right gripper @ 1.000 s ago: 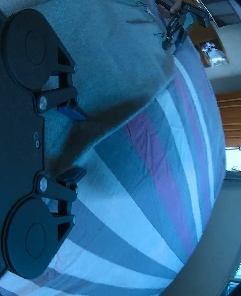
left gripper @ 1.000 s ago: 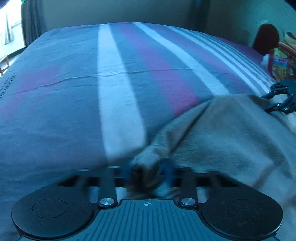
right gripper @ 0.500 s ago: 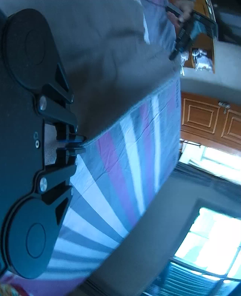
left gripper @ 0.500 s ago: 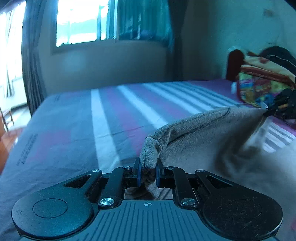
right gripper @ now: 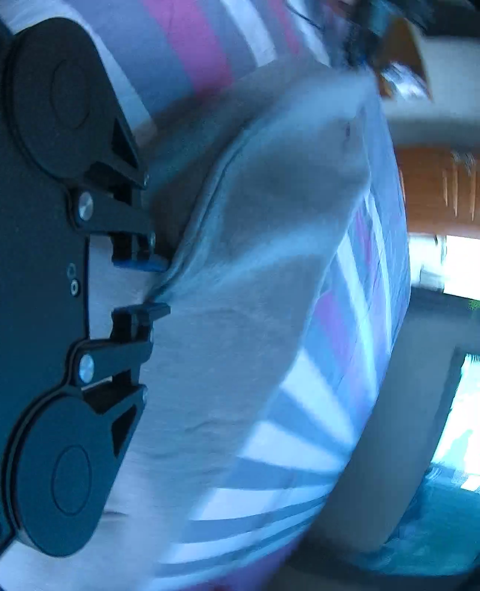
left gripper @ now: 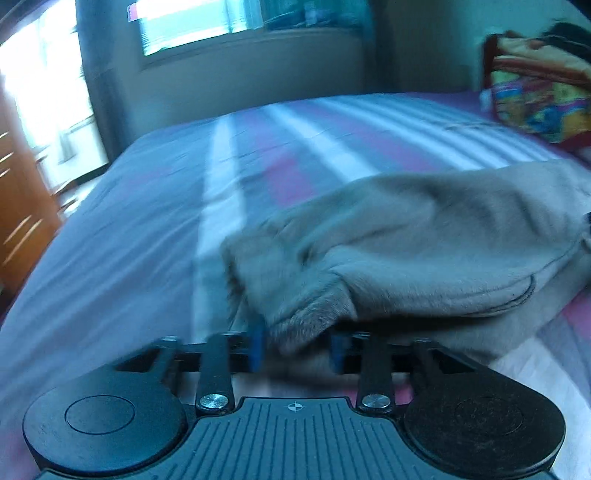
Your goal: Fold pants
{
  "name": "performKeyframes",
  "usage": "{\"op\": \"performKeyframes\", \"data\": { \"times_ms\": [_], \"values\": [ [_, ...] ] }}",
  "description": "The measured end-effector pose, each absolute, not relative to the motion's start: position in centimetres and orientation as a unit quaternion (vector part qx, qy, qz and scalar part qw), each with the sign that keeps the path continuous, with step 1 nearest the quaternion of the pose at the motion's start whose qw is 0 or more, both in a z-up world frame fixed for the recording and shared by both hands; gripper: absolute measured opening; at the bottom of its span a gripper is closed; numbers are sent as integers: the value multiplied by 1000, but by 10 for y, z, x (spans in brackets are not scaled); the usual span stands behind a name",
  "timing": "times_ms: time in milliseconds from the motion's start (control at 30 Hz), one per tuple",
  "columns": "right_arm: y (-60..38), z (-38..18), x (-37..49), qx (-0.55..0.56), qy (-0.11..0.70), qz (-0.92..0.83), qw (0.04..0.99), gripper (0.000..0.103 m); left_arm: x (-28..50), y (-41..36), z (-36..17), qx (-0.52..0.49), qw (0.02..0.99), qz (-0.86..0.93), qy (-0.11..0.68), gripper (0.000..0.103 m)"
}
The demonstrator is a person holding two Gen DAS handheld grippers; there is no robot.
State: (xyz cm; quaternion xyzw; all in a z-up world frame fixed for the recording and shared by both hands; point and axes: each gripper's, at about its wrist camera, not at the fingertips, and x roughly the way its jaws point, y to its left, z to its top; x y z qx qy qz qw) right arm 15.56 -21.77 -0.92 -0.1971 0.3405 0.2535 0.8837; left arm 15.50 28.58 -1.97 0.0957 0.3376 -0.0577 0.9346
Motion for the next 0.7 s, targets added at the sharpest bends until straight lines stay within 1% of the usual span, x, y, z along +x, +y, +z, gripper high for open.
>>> {"op": "performKeyframes", "data": {
  "times_ms": [33, 67, 100, 167, 200, 267, 300, 367, 467, 533, 667, 700],
  "values": [
    [-226, -5, 147, -172, 337, 242, 893, 28, 147, 289, -18, 86, 936, -43, 338, 52],
    [-236, 2, 146, -135, 337, 237, 901, 34, 137, 296, -16, 61, 940, -22, 334, 53],
    [-248, 8, 142, -92, 338, 237, 906, 35, 126, 306, -10, 12, 946, -9, 325, 53],
    [-267, 13, 136, -25, 339, 237, 910, 36, 106, 325, -7, -114, 945, -3, 306, 53],
    [-277, 14, 136, 13, 344, 234, 909, 38, 100, 333, -9, -187, 936, -7, 300, 53],
    [-284, 4, 139, 92, 357, 228, 901, 40, 95, 341, -19, -290, 910, -20, 296, 53],
    [-293, -2, 142, 142, 365, 221, 893, 42, 93, 340, -25, -324, 900, -28, 291, 53],
    [-307, -16, 151, 226, 377, 210, 873, 44, 99, 336, -33, -361, 885, -38, 293, 53],
    [-316, -35, 157, 315, 383, 193, 847, 46, 110, 331, -44, -377, 871, -38, 314, 53],
    [-317, -44, 164, 347, 384, 187, 835, 47, 120, 328, -48, -392, 860, -38, 324, 53],
    [-324, -67, 178, 416, 392, 171, 802, 45, 135, 320, -56, -415, 850, -34, 324, 52],
    [-325, -70, 180, 430, 389, 167, 797, 43, 136, 320, -57, -415, 849, -32, 325, 45]
  ]
}}
